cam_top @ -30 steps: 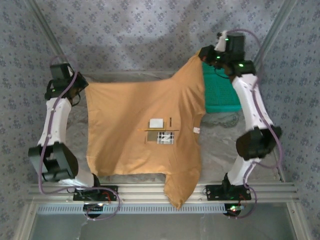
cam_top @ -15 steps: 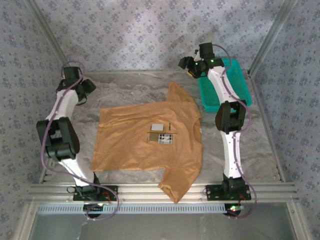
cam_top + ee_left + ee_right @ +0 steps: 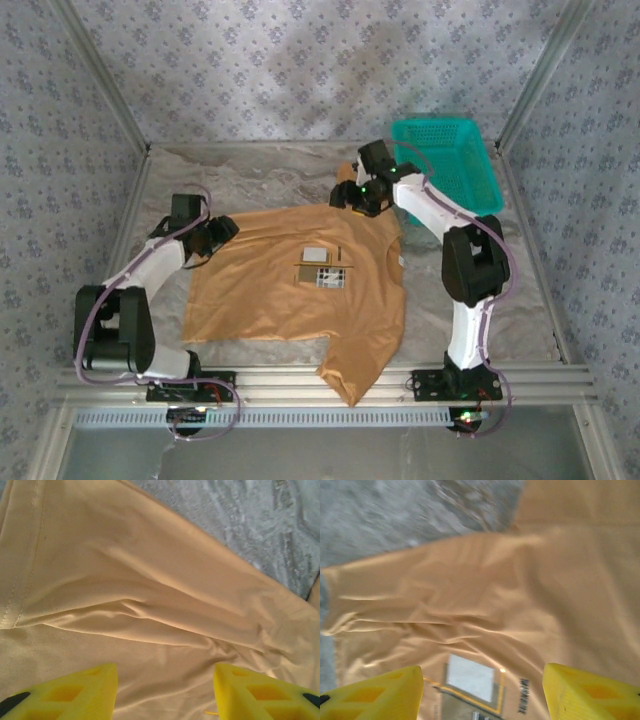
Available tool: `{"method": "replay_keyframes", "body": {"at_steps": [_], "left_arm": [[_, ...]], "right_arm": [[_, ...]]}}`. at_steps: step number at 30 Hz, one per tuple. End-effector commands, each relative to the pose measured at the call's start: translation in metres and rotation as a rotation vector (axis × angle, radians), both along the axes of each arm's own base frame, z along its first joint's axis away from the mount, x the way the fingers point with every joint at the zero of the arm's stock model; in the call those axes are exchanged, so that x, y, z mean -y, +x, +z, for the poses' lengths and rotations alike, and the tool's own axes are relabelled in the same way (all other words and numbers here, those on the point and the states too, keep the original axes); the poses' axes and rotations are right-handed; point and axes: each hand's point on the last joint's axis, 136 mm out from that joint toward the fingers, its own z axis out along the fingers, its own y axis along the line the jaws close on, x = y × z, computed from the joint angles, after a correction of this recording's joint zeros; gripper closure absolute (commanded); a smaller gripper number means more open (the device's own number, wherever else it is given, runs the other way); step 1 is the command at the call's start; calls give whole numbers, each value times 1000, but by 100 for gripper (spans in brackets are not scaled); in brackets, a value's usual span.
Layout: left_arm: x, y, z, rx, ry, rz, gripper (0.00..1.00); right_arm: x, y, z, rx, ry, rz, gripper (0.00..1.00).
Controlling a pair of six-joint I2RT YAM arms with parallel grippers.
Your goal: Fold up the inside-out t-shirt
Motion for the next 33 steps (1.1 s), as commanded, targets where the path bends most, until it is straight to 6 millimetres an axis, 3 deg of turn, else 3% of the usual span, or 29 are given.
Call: {"method": "replay_keyframes", "body": {"at_steps": [1,8,13,17,21,25,28,29,33], "left_arm": [[-3,23,-5,22,3,22,47],[-34,83,-24,-37,77,73,47],[-42,121,-65,-113,83,90,50],[-42,140,-94,-203,68,84,55],[-50,155,-101,-189,81,123,60],[-65,189,-97,-162,119,159,65],[-76,221,-98,-147,136,167,67],[-78,237,-90,-122,141,165,68],[-76,269,-66,-78,151,135,69]], "right_arm": [[17,8,-36,-28,-69,-45,35],[22,28,-75,-83,-111,-56,35],[18,36,-101,-125,-106,-55,35],[20,49,-117,-156,-97,-74,35],[24,75,-126,-165,-72,-112,35],[24,108,-125,-159,-29,-164,35],[22,130,-113,-127,-2,-165,35],[21,136,-107,-115,5,-163,35],[24,137,-78,-90,-3,-150,34]]}}
